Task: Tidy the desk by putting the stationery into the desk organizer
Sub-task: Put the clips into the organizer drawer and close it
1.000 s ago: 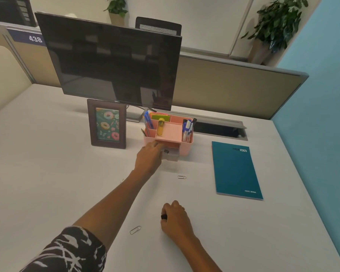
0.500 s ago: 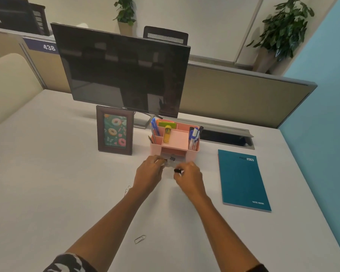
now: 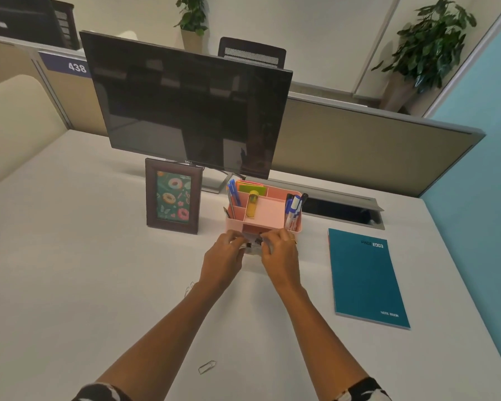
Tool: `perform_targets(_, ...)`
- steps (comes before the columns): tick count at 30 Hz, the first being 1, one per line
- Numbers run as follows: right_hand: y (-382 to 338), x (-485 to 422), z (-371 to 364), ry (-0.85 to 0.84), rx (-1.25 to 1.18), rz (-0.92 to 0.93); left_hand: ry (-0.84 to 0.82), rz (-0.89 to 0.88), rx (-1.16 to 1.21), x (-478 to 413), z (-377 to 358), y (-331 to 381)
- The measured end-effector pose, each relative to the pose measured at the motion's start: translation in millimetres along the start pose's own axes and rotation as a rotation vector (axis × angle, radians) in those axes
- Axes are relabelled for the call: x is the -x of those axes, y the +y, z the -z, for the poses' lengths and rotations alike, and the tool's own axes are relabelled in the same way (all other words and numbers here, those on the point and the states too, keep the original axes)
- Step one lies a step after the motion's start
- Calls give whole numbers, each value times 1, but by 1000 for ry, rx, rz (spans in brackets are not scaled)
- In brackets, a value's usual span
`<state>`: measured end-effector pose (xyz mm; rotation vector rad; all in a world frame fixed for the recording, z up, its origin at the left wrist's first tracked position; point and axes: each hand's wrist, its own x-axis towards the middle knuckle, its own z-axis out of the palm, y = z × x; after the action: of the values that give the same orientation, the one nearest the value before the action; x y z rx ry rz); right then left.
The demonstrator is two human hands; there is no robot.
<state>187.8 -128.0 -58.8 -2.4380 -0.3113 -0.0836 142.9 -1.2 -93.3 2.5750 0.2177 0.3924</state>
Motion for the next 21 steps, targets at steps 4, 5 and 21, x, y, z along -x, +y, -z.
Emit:
perform_targets(4, 17, 16, -7, 73, -15, 14, -12, -5, 11, -3, -2, -2)
perform_targets(5, 21, 18, -10, 77, -9, 17, -21, 1, 10, -4, -2, -2)
perform_targets(21, 24, -21, -17, 139, 169, 17, -17, 33, -69, -30, 2, 3)
